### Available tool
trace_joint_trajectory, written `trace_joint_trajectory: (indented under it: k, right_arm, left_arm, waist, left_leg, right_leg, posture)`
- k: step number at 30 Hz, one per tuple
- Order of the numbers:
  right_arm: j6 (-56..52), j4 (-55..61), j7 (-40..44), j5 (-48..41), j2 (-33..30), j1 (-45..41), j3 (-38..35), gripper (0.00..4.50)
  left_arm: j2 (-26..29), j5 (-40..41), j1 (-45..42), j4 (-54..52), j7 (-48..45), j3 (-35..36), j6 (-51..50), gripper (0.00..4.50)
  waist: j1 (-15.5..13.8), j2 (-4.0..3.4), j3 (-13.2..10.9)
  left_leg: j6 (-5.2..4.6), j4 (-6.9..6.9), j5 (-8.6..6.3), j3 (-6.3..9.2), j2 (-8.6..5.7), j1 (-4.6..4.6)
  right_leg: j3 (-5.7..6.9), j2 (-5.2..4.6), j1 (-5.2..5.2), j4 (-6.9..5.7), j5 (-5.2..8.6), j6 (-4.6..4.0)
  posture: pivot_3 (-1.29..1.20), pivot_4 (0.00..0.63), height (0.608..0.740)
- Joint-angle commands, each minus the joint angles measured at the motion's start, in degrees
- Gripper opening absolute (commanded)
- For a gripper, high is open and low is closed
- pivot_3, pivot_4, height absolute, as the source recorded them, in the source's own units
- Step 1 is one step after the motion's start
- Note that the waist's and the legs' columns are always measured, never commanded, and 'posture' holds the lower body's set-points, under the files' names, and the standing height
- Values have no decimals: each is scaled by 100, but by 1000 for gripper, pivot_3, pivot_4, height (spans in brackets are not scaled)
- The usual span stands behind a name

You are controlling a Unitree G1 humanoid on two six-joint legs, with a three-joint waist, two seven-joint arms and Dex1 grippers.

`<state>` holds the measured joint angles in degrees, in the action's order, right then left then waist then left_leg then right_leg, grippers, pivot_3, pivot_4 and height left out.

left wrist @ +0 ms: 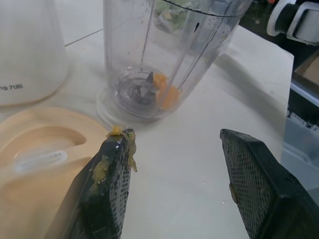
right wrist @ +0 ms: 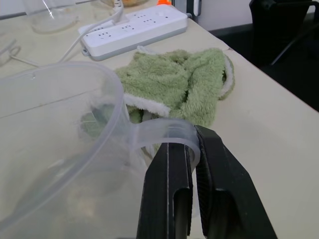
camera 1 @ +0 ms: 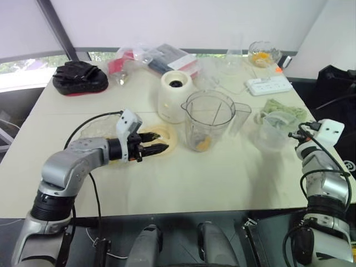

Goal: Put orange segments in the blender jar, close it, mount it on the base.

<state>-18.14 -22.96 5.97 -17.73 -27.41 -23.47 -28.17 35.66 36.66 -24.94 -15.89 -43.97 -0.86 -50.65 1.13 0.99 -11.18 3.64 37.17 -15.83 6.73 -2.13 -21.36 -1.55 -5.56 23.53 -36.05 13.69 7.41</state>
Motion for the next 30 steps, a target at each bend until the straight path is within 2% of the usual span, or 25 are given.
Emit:
trace_joint_trajectory:
  k: [1, 7, 14, 22, 30]
  right_arm:
    - [-76, 753, -161, -158, 63, 58, -125, 28]
    - [-518, 1957, -376, -436, 73, -60, -174, 28]
    - [-1365, 3242, -387, -670, -202, -553, 44, 28]
    - [-2107, 4035, -242, -789, -539, -1274, 413, 28]
    - [-2059, 4655, 90, -320, -1015, -1169, 979, 28]
  left_arm:
    - [23, -41, -82, -52, 22, 135, 118, 2834]
    - [-8, -52, -116, 4, 50, 112, 143, 2834]
    - [-91, -79, -137, 63, 52, 103, 166, 2834]
    - [-232, -134, -130, 102, 72, 69, 206, 2834]
    - [-279, -132, -66, 69, 102, 92, 219, 2834]
  waist:
    - [5, -3, -1]
    - [2, -24, -13]
    - [6, -37, -21]
    - [-9, -36, -21]
    - [-20, -36, -21]
  left_leg:
    - [0, 0, 0, 0, 0, 0]
    - [0, -1, 0, -1, 0, -6]
    - [0, -4, 0, -2, 0, -7]
    - [-1, -7, 0, -1, 0, -14]
    - [-1, -9, 0, -1, 0, -23]
  right_leg:
    - [0, 0, 0, -1, 0, 0]
    - [-1, 0, 9, -1, 0, 0]
    - [-1, 0, 14, -2, 0, 1]
    - [0, 0, 18, 1, 0, 0]
    - [0, -1, 27, 2, 0, 0]
  posture:
    - [0, 150, 740]
    - [0, 150, 740]
    - [0, 150, 740]
    - [0, 150, 740]
    - [0, 150, 740]
